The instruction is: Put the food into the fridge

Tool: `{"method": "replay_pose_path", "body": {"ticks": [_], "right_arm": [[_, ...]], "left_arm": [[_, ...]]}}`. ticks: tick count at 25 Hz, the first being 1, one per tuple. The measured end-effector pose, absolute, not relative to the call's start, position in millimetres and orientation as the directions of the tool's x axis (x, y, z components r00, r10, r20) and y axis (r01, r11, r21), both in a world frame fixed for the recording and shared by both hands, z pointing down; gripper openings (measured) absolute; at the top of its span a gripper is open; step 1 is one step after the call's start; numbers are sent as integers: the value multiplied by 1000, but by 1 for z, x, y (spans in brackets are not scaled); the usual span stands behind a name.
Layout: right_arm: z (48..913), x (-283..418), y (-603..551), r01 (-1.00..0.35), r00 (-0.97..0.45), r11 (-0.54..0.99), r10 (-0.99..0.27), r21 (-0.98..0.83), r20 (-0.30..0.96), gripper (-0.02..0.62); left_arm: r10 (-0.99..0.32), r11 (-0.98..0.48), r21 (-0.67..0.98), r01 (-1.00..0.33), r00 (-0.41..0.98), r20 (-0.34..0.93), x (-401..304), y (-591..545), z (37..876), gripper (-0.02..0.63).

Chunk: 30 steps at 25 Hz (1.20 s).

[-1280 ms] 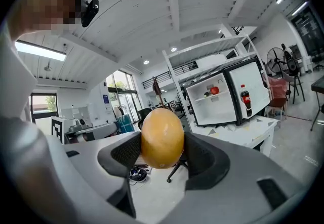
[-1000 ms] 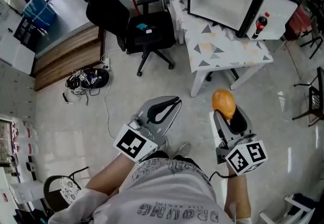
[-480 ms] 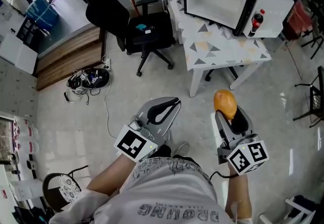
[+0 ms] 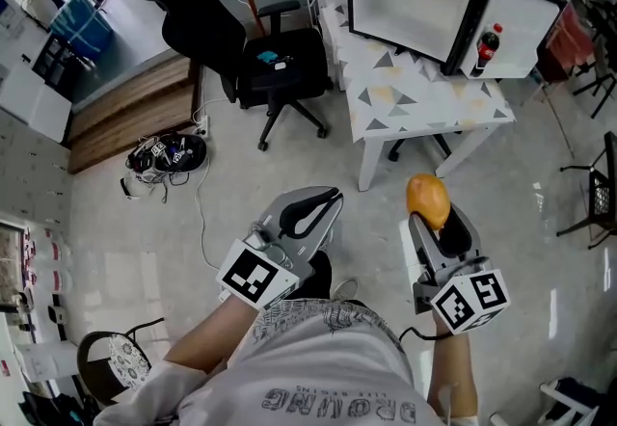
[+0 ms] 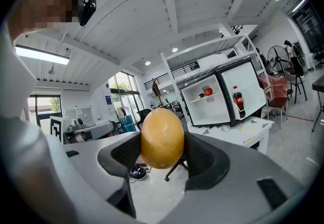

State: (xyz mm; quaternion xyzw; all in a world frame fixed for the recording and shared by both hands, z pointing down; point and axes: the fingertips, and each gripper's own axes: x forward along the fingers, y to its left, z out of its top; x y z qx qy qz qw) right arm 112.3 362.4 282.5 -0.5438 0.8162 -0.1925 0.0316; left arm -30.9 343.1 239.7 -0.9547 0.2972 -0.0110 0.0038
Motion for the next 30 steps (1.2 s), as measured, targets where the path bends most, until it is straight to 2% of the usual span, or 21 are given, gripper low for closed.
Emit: {"method": "replay_pose_path", "body": {"ticks": [16, 30], "right_arm": [[296, 124, 300, -883, -402, 327, -897, -338, 184, 268], [313, 114, 203, -881, -401, 309, -890, -359, 217, 268]], "left_arm": [[-564, -826, 22, -564, 826, 13, -19, 278, 256, 29], [-541, -837, 52, -544, 839, 63, -24, 180, 281, 29]]}}
